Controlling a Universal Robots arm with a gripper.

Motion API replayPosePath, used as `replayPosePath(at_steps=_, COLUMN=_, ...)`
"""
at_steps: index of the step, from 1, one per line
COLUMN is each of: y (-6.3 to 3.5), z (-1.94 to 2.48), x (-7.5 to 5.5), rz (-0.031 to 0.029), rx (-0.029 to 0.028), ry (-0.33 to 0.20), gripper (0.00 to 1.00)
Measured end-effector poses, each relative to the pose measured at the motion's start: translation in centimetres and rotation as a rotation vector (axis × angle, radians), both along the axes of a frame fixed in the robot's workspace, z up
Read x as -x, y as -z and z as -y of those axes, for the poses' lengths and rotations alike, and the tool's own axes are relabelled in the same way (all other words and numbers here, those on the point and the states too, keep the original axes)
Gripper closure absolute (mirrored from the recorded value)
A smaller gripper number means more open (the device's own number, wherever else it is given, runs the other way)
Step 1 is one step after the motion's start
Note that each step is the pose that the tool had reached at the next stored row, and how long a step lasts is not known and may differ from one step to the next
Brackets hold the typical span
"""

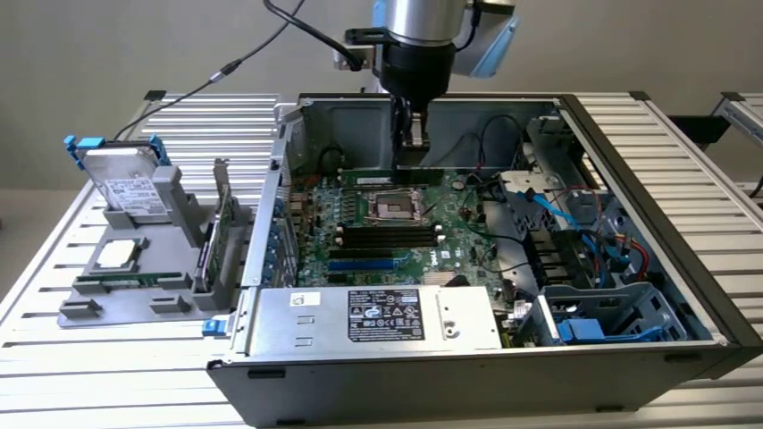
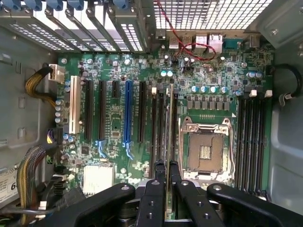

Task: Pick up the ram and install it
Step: 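Insert the ram into the slot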

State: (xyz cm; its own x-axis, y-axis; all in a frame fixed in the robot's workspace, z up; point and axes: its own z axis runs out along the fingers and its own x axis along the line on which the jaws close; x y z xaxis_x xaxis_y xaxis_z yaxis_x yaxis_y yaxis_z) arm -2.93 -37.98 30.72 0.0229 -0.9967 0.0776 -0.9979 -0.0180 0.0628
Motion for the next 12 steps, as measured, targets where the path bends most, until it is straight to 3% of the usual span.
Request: replayPosePath(at_steps=12, y=2.2, z=0.54, x=0.1, rz=-0.0028, rx=-0.0015, ry=-0.001, gripper=0.86)
